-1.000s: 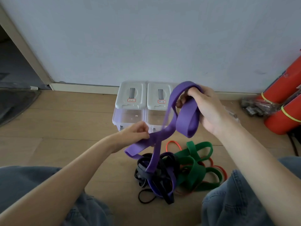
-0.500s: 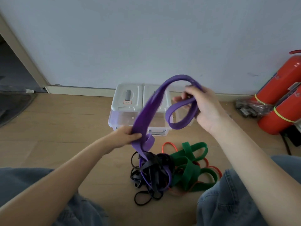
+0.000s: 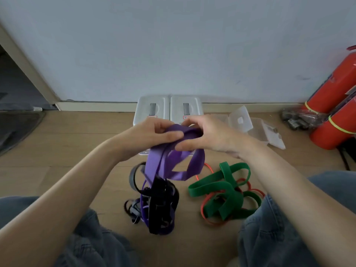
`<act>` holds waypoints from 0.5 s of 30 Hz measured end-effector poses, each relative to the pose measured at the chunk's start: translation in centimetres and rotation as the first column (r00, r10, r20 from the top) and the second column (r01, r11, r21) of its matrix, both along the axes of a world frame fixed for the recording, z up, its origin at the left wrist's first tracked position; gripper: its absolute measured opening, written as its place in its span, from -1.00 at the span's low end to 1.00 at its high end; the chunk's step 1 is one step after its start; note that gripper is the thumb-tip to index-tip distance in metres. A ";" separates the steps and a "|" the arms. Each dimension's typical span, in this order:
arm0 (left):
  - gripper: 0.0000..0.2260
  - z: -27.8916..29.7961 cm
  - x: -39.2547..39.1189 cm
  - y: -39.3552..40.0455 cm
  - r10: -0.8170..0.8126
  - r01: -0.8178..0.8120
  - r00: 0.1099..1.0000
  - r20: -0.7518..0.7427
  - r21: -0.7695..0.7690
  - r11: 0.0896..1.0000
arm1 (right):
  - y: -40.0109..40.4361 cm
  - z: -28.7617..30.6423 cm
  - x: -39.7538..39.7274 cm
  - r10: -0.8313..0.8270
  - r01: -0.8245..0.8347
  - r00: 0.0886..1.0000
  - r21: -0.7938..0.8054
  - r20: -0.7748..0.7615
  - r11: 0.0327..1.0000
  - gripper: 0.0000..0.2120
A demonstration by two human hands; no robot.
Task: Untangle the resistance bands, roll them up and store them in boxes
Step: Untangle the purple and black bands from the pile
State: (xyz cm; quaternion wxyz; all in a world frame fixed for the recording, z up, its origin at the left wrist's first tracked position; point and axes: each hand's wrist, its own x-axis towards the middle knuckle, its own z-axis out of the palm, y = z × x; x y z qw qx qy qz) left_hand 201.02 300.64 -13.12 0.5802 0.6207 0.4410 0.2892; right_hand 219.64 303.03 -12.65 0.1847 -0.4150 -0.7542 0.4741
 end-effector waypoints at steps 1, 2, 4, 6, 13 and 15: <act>-0.72 -0.7 -0.2 0.0 -0.009 0.009 1.000 0.011 -0.037 0.999 | 0.0 -0.3 -0.3 -0.041 0.040 0.999 0.035 0.036 0.999 -0.62; -0.70 -1.5 -0.3 0.2 -0.016 0.016 1.000 0.004 -0.066 0.998 | -0.1 -0.5 -0.4 -0.080 0.077 0.996 0.059 0.048 0.995 -0.60; -0.69 -3.3 -0.3 0.3 -0.037 0.028 0.996 -0.076 -0.107 0.994 | -0.3 -0.5 -0.6 -0.135 0.130 0.990 0.090 0.045 0.987 -0.54; -0.70 -5.2 -0.2 0.2 -0.091 0.068 0.975 -0.204 -0.118 0.991 | -0.4 -0.3 -0.4 -0.130 0.132 0.989 0.018 -0.072 0.991 -0.49; -0.84 -8.8 1.1 -1.2 -0.163 0.173 0.942 -0.294 0.010 0.985 | -0.2 2.0 0.9 -0.241 0.084 0.695 -0.257 -0.677 0.963 -0.55; -0.80 -9.0 1.8 -1.2 -0.144 0.148 0.959 -0.244 -0.002 0.989 | -0.1 2.2 1.0 -0.292 0.112 0.650 -0.292 -0.702 0.950 -0.58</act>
